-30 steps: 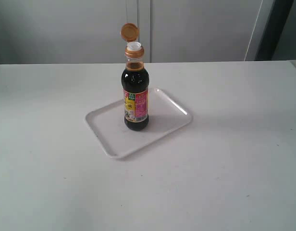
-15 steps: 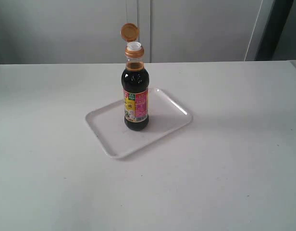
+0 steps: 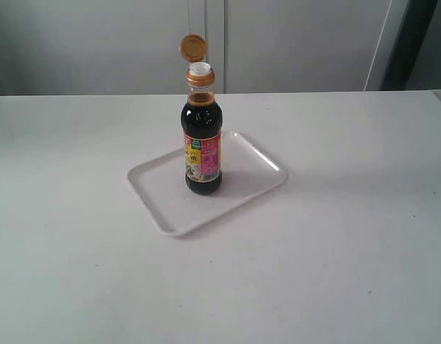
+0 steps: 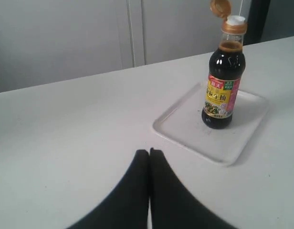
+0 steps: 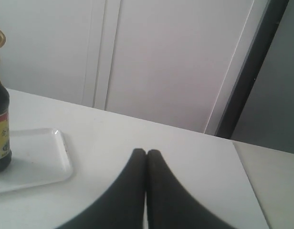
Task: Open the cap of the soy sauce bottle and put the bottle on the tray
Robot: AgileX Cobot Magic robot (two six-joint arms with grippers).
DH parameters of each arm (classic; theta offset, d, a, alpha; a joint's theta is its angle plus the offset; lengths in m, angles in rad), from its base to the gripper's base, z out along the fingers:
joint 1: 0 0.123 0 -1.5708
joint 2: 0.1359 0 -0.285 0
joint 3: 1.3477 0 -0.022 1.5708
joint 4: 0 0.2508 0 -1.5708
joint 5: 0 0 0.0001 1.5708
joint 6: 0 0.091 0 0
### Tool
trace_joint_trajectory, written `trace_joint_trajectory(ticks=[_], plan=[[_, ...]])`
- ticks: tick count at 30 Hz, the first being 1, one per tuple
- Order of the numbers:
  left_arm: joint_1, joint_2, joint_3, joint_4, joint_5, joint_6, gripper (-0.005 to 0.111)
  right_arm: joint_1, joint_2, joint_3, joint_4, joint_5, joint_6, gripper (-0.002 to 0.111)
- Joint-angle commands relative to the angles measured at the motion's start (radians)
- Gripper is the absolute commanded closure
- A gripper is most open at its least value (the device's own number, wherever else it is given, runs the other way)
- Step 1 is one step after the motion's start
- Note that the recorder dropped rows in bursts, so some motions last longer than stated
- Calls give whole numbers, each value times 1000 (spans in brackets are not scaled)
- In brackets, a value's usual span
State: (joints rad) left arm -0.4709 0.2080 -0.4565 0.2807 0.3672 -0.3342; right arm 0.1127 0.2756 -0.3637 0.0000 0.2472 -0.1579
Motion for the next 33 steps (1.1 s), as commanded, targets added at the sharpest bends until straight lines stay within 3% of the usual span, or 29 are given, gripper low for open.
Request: trace_joint_trajectory(ticks=[1,27,33], plan=[[-1,-9,16,-4,33,1,107,-4,-6,22,10,-5,32,108],[-1,-9,25,1,47,-1,107,-4,-6,24,10,-3,39,108],[1,-9,25,-164,45,266,107,-4,-6,24,10,-3,39,108]])
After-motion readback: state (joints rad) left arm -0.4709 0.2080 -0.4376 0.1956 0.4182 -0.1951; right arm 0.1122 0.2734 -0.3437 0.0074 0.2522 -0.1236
